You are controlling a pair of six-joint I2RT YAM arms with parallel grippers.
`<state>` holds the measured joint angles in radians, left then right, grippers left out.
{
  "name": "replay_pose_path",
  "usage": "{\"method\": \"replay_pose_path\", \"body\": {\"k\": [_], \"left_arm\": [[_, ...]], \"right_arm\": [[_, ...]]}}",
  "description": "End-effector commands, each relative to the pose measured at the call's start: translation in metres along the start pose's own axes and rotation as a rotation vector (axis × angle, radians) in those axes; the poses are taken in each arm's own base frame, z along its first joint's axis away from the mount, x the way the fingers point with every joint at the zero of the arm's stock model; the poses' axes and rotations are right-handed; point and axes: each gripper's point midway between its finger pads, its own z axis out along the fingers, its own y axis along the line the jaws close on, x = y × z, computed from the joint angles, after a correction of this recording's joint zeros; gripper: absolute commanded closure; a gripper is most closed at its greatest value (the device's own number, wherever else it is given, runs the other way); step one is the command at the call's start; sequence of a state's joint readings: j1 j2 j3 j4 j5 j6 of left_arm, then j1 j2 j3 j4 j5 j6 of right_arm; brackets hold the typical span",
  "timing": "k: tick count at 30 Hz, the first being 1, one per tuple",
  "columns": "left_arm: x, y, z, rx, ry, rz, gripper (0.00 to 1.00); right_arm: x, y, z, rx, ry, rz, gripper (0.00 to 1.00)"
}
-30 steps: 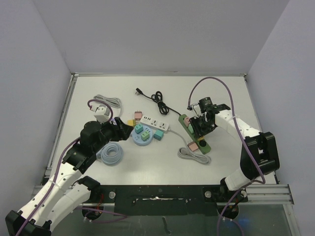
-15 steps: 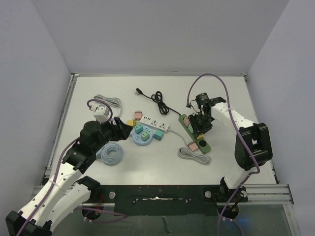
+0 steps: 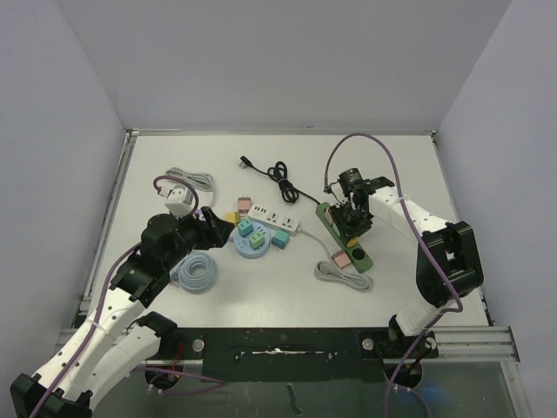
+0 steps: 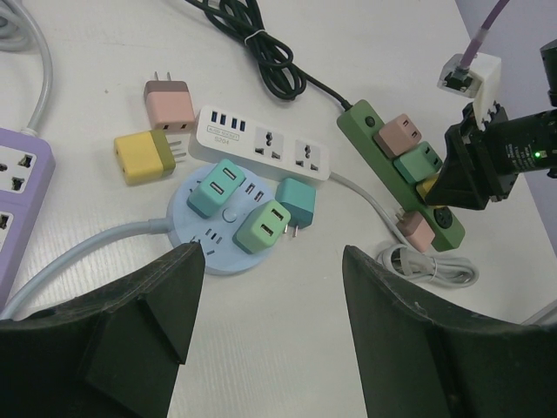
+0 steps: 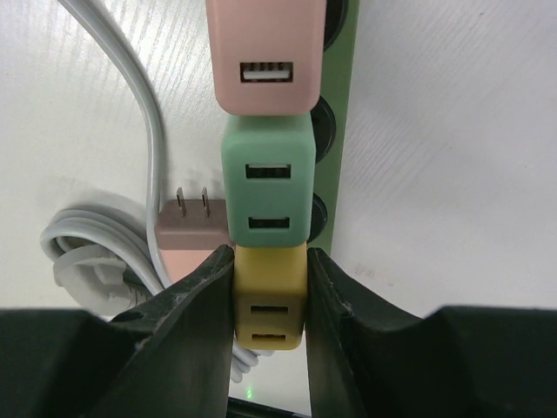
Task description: Insert the plug
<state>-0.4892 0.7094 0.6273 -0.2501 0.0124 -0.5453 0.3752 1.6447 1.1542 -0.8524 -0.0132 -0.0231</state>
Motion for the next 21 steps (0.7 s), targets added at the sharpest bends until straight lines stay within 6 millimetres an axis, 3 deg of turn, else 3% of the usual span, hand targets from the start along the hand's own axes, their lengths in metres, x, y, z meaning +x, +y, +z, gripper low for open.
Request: {"method": "replay_pose_path", "body": {"k": [1,6,9,13,17,18,21], "left_arm": [[-0.014,-0.008,0.0,0.036,-0.055,0.004,0.37],[-0.014,-0.008,-0.001,0.035,-0.055,0.003,0.37],[-0.014,-0.008,-0.002,0.038,-0.057,0.0,0.37],[-0.014,-0.009,-0.002,0.041,-0.059,-0.004,0.37],[-0.014,-0.008,-0.002,0.038,-0.059,-0.003,0.37],[-0.013,-0.007,-0.002,0.034,-0.058,-0.003,0.37],[-0.013,-0.007,-0.001,0.032,-0.057,-0.003,0.37]], "right_arm": [[-0.022,-0.007,0.023,0.05,-0.114,-0.017,1.0],[-0.029,-0.027,0.014,0.14,-0.153,0.125,0.96],[-0.034,-0.023,0.01,0.109,-0.178,0.13,0.93],[-0.022,-0.014,0.029,0.068,-0.115,0.117,1.0],[-0.009,-0.005,0.048,0.036,-0.061,0.089,1.0],[-0.012,-0.005,0.045,0.045,-0.071,0.083,0.98],[-0.029,-0.006,0.021,0.061,-0.154,0.087,0.77]]}}
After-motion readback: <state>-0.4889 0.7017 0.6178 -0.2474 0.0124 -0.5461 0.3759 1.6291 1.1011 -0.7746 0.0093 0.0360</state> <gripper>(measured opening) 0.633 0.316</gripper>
